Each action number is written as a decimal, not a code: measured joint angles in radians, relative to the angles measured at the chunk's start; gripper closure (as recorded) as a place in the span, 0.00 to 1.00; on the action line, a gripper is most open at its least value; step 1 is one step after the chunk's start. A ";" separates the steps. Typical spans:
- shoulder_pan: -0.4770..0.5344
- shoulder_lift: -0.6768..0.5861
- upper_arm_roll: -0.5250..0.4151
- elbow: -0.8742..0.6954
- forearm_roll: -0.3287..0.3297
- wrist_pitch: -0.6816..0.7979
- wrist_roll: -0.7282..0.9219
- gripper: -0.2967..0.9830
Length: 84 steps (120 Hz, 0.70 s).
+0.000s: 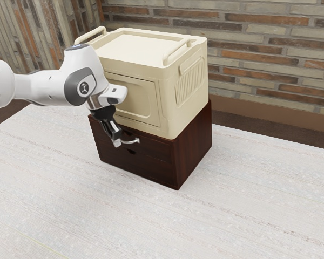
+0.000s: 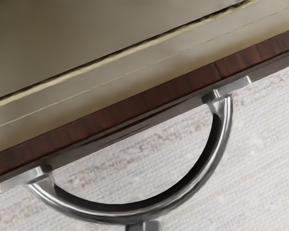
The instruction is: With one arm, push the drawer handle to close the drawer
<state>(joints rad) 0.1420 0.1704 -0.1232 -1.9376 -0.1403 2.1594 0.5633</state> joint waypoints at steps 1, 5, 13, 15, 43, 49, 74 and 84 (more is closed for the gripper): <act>0.000 0.000 0.000 0.000 0.000 0.001 0.000 0.85; -0.001 0.000 0.001 -0.001 -0.001 0.003 0.003 0.86; -0.005 -0.002 0.003 -0.004 -0.005 0.007 -0.001 0.86; -0.007 -0.005 0.004 -0.007 -0.011 0.009 -0.008 0.86; -0.092 -0.399 -0.011 -0.187 -0.074 -0.109 -0.174 0.85; -0.075 -0.458 -0.017 -0.127 -0.051 -0.202 -0.199 0.81; -0.051 -0.512 -0.030 0.105 0.115 -0.522 -0.109 0.47; -0.039 -0.498 -0.013 0.115 0.127 -0.593 -0.057 0.39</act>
<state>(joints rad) 0.1034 -0.3276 -0.1362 -1.8225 -0.0129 1.5661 0.5066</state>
